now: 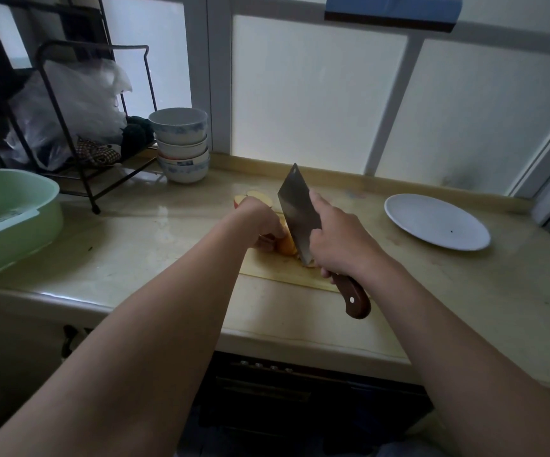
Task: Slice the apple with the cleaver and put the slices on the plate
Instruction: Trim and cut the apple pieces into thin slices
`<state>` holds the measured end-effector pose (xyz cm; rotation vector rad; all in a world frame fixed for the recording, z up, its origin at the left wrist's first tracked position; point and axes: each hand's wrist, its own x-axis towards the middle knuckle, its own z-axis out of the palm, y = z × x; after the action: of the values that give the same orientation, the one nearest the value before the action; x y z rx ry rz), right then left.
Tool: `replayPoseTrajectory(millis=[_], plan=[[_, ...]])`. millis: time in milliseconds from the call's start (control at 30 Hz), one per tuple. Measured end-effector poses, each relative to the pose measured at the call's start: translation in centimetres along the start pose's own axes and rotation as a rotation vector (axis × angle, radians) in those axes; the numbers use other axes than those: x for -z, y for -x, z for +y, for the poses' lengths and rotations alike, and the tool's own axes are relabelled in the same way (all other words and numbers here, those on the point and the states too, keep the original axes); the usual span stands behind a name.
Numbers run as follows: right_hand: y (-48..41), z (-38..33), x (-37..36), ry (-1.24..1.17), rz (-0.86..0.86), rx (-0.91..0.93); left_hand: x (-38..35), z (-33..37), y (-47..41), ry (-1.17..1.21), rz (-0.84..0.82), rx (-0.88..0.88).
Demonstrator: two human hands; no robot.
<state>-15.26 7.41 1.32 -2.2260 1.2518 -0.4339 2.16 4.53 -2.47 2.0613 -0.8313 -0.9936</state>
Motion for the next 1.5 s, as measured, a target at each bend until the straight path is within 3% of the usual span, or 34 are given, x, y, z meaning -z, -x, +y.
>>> replayPoseTrajectory(millis=[733, 1500], plan=[[3.7, -2.0, -0.2, 0.364, -0.12, -0.029, 0.0, -0.2, -0.1, 0.02, -0.011, -0.015], [0.2, -2.1, -1.9, 0.341, -0.168, -0.034, -0.1, -0.4, -0.7, -0.005, -0.009, -0.046]])
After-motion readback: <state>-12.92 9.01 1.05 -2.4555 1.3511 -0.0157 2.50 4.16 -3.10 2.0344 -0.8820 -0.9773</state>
